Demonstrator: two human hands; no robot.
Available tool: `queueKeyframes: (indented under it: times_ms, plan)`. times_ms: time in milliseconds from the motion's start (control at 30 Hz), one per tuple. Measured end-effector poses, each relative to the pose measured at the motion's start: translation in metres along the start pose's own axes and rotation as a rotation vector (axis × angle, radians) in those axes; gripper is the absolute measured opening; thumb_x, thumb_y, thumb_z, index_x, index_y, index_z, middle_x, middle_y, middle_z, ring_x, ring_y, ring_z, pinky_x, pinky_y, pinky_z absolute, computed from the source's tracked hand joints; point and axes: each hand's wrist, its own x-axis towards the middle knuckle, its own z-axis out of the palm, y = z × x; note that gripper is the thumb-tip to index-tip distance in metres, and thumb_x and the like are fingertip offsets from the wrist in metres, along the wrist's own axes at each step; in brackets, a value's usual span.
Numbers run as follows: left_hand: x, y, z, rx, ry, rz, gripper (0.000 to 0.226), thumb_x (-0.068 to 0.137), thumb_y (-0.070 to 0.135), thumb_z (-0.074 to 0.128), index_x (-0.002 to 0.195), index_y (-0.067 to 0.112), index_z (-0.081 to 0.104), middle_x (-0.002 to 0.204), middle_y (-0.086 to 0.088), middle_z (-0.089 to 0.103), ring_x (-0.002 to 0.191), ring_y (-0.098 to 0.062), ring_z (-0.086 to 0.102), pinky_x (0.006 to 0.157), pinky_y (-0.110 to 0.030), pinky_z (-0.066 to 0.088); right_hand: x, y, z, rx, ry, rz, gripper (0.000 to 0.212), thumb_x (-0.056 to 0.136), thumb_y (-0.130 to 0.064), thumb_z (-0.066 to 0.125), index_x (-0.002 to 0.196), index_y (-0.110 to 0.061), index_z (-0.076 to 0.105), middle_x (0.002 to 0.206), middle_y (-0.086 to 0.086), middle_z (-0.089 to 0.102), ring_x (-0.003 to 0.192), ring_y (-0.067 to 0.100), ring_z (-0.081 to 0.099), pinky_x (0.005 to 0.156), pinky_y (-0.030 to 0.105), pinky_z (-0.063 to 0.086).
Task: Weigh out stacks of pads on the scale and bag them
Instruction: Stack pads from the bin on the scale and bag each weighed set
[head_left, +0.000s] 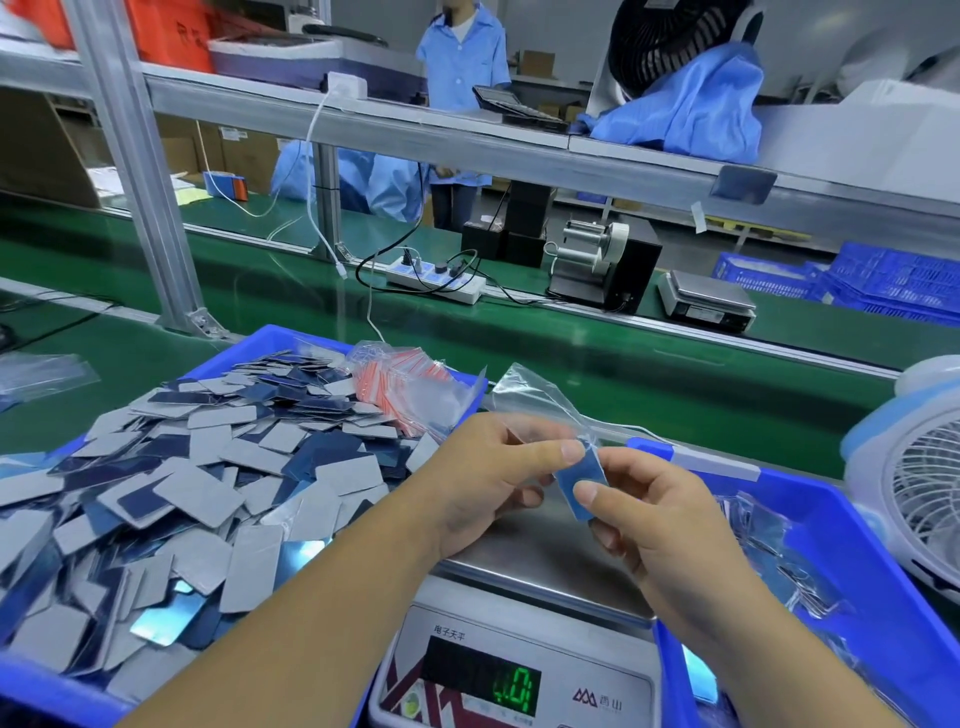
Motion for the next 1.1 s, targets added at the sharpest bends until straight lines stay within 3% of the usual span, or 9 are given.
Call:
queueKeyframes:
  times_ms: [167, 300, 400, 533, 700, 800, 900, 967, 1100]
  plan:
    - [-0.001, -0.002, 0.001, 0.115, -0.022, 0.061, 0.017, 0.081, 0.03, 0.073, 0.096, 0.027, 0.08, 0.075, 0.008, 0.061, 0.065, -0.007, 0.045, 0.057, -0.017, 0.038, 0.002, -0.001, -0.001, 0.062, 0.087, -0.037, 0.024, 0.074, -0.008, 0.079, 0.097, -0.014, 0.074, 0.074, 0.007, 0.064, 0.051, 0.016, 0.04, 0.046, 0.022, 0.036]
    - [0.002, 0.001, 0.003, -0.043, 0.056, 0.107, 0.006, 0.08, 0.027, 0.079, 0.08, 0.02, 0.078, 0.071, 0.0, 0.046, 0.059, -0.009, 0.034, 0.05, -0.016, 0.03, 0.002, -0.004, 0.001, 0.23, 0.145, -0.034, 0.041, 0.064, -0.012, 0.078, 0.102, -0.008, 0.064, 0.078, 0.005, 0.065, 0.051, 0.016, 0.051, 0.045, 0.02, 0.043]
    - [0.004, 0.002, 0.001, -0.156, 0.114, 0.146, 0.009, 0.076, 0.028, 0.075, 0.076, 0.019, 0.078, 0.069, 0.002, 0.05, 0.06, -0.009, 0.033, 0.047, -0.015, 0.032, 0.002, -0.004, 0.004, 0.248, 0.145, -0.012, 0.018, 0.078, -0.003, 0.071, 0.093, -0.005, 0.064, 0.074, 0.007, 0.063, 0.055, 0.018, 0.056, 0.048, 0.023, 0.047]
    - [0.001, 0.0, 0.006, -0.015, 0.061, 0.111, 0.024, 0.078, 0.028, 0.078, 0.082, 0.008, 0.065, 0.071, -0.009, 0.04, 0.06, -0.013, 0.032, 0.052, -0.021, 0.03, 0.001, 0.0, 0.007, 0.227, 0.188, -0.029, 0.005, 0.083, 0.001, 0.068, 0.084, -0.004, 0.067, 0.072, 0.016, 0.063, 0.056, 0.021, 0.056, 0.049, 0.023, 0.047]
    - [0.0, -0.005, 0.014, 0.116, 0.034, 0.061, 0.018, 0.072, 0.036, 0.078, 0.067, 0.02, 0.072, 0.056, 0.01, 0.05, 0.056, -0.008, 0.039, 0.054, -0.02, 0.034, -0.003, -0.005, 0.016, 0.273, 0.212, -0.09, 0.002, 0.072, -0.008, 0.075, 0.073, -0.011, 0.075, 0.062, 0.012, 0.062, 0.051, 0.017, 0.055, 0.046, 0.021, 0.046]
    - [-0.002, -0.006, 0.017, 0.094, -0.032, 0.107, 0.009, 0.079, 0.031, 0.074, 0.076, 0.023, 0.075, 0.062, 0.005, 0.058, 0.064, -0.013, 0.043, 0.054, -0.021, 0.033, -0.004, -0.005, 0.015, 0.327, 0.174, -0.055, 0.027, 0.088, 0.008, 0.057, 0.077, -0.007, 0.076, 0.064, 0.014, 0.061, 0.051, 0.019, 0.055, 0.045, 0.022, 0.045]
    - [0.0, -0.007, 0.016, 0.066, 0.016, 0.118, 0.006, 0.079, 0.029, 0.074, 0.08, 0.023, 0.075, 0.065, 0.005, 0.06, 0.065, -0.013, 0.045, 0.053, -0.021, 0.036, -0.007, -0.01, 0.015, 0.387, 0.098, -0.028, 0.019, 0.082, -0.004, 0.058, 0.083, -0.008, 0.077, 0.066, 0.015, 0.062, 0.05, 0.022, 0.056, 0.043, 0.024, 0.043]
    - [0.0, -0.009, 0.014, 0.101, 0.026, 0.125, 0.011, 0.077, 0.026, 0.076, 0.087, 0.021, 0.077, 0.07, 0.005, 0.065, 0.066, -0.009, 0.053, 0.056, -0.019, 0.042, -0.007, -0.011, 0.015, 0.279, 0.134, -0.051, 0.013, 0.077, -0.017, 0.066, 0.081, -0.015, 0.078, 0.064, 0.009, 0.062, 0.05, 0.019, 0.055, 0.043, 0.023, 0.042]
    - [-0.001, -0.006, 0.011, 0.004, -0.074, 0.126, 0.029, 0.075, 0.021, 0.08, 0.104, 0.02, 0.077, 0.099, -0.001, 0.075, 0.091, -0.011, 0.066, 0.079, -0.023, 0.05, -0.002, -0.005, 0.007, 0.011, 0.292, -0.163, 0.02, 0.09, -0.01, 0.065, 0.08, -0.024, 0.075, 0.056, 0.001, 0.058, 0.049, 0.013, 0.048, 0.046, 0.02, 0.041]
